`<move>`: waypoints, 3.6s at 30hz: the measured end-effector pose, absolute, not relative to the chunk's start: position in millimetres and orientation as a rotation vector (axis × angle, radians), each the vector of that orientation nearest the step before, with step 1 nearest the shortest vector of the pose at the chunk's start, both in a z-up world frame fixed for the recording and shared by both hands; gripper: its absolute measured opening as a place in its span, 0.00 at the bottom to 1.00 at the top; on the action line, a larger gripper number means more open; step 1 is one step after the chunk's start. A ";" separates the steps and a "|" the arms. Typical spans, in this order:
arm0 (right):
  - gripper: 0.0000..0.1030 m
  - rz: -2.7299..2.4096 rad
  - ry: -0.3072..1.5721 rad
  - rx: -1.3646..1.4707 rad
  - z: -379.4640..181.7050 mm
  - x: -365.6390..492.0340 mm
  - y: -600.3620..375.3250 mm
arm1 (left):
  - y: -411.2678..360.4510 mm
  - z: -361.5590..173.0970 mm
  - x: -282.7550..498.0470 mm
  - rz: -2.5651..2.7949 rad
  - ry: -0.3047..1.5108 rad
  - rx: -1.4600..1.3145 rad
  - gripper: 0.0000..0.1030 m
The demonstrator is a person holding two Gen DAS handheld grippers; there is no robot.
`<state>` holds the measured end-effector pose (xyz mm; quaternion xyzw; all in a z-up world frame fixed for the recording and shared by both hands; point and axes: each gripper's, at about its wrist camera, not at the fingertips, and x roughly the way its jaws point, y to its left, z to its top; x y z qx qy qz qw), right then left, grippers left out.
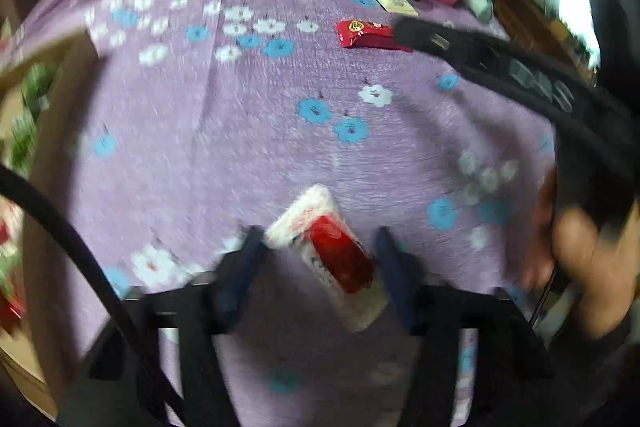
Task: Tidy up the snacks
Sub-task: 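Grasp the white-red wrapped candy with the left tool while the right tool grasps a red snack bar, then carry the white-red candy and red snack bar over the cardboard box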
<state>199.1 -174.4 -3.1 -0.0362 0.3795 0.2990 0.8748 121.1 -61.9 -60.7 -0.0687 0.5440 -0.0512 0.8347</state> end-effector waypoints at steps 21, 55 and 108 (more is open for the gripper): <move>0.18 0.622 0.920 -0.275 -37.7 237.8 -157.0 | -28.1 -59.0 116.3 -0.222 1.160 -0.082 0.29; 0.17 0.747 0.772 0.264 32.7 44.4 -130.6 | 69.4 2.4 20.2 0.100 0.889 -0.040 0.24; 0.17 0.950 0.852 0.174 32.3 54.1 14.2 | 195.2 0.1 5.3 0.309 0.893 -0.169 0.25</move>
